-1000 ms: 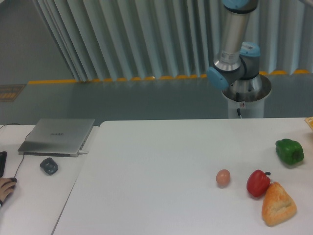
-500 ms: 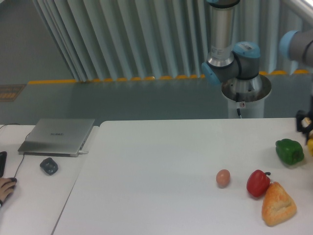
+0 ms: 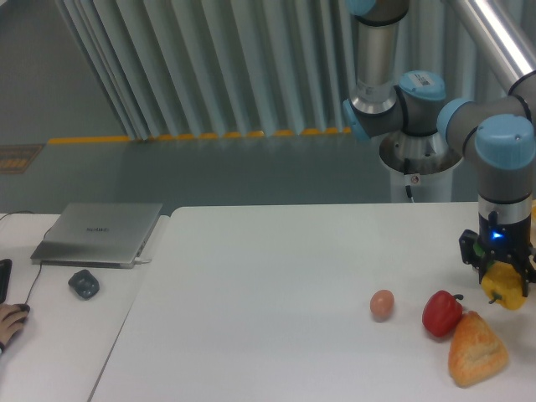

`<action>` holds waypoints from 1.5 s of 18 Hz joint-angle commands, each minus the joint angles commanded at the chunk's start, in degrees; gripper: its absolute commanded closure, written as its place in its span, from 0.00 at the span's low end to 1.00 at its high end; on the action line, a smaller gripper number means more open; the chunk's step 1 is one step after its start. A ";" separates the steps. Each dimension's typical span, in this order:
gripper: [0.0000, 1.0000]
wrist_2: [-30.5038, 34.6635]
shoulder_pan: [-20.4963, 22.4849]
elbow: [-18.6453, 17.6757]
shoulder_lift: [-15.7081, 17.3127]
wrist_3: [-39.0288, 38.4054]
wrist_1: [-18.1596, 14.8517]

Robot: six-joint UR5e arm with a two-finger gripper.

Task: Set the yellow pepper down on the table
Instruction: 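Lower the gripper holding the yellow pepper toward the table beside the green pepper, then set the yellow pepper on the table and open the gripper, then raise the open gripper up away from the yellow pepper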

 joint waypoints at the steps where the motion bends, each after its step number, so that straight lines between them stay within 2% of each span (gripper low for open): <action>1: 0.54 0.44 -0.78 -0.09 -0.18 0.17 -0.09; 2: 0.48 1.05 -0.88 -0.17 -0.18 0.18 -0.09; 3: 0.35 1.49 -0.97 -0.18 -0.27 0.35 -0.09; 5: 0.20 1.67 -1.06 -0.18 -0.36 0.44 -0.09; 6: 0.01 1.67 -1.06 -0.18 -0.36 0.53 -0.09; 12: 0.00 1.23 -2.55 -0.44 0.17 6.41 -0.09; 14: 0.00 0.53 -2.64 1.48 0.09 6.42 0.52; 16: 0.00 -1.05 -2.20 3.33 0.26 6.59 -0.60; 17: 0.00 -0.97 -2.29 2.90 0.52 7.90 -0.79; 21: 0.00 -1.32 -1.85 4.13 2.28 25.53 -1.84; 22: 0.00 -1.14 -1.50 4.30 2.28 30.10 -2.80; 24: 0.00 -0.70 -0.45 4.83 2.80 38.98 -6.92; 27: 0.00 -1.05 1.14 6.06 3.16 42.98 -9.31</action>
